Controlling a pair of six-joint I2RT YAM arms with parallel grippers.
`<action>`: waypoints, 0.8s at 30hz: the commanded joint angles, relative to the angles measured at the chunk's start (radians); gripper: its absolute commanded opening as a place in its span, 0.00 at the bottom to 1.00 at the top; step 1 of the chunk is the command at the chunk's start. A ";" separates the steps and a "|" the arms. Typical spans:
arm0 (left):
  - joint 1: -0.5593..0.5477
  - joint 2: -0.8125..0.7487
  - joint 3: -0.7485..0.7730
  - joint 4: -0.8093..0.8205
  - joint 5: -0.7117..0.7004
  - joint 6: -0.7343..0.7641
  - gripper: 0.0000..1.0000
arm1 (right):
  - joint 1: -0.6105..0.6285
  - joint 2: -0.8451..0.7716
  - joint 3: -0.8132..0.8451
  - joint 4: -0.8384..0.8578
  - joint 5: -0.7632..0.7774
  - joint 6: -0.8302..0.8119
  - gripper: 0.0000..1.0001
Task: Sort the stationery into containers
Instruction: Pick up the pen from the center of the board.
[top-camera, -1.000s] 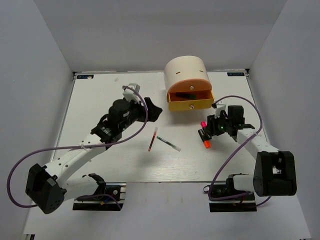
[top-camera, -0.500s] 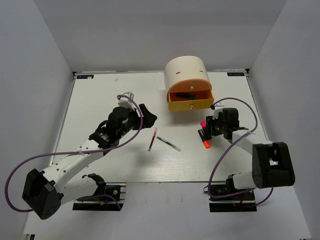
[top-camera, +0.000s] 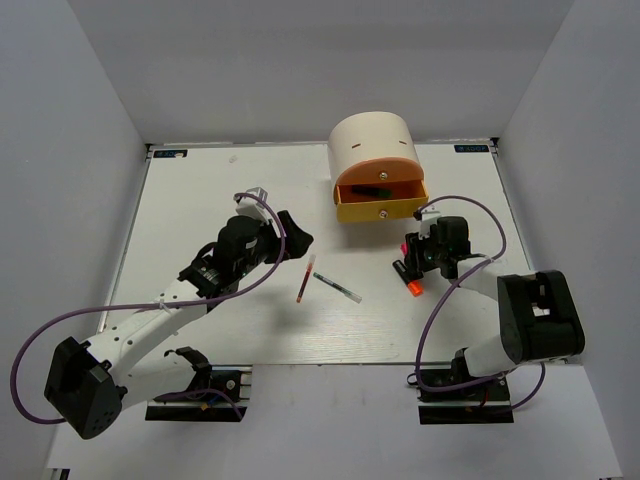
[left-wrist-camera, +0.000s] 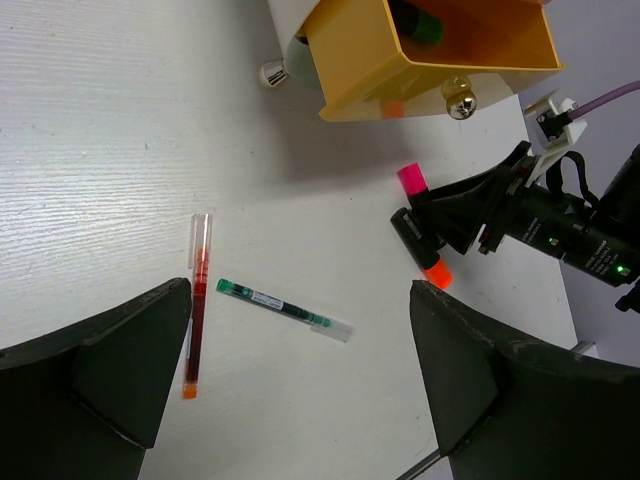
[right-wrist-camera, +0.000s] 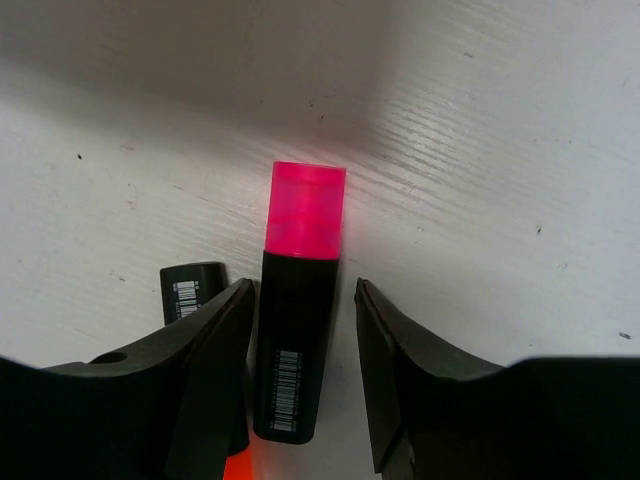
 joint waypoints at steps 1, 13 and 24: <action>0.001 -0.019 -0.007 -0.004 -0.007 -0.005 1.00 | 0.008 0.010 0.001 0.034 0.033 -0.027 0.52; 0.001 0.000 -0.016 0.023 0.025 -0.005 1.00 | -0.005 -0.198 -0.044 -0.092 -0.131 -0.100 0.15; 0.001 0.087 -0.025 0.098 0.125 -0.005 1.00 | -0.003 -0.493 0.070 -0.351 -0.699 -0.474 0.06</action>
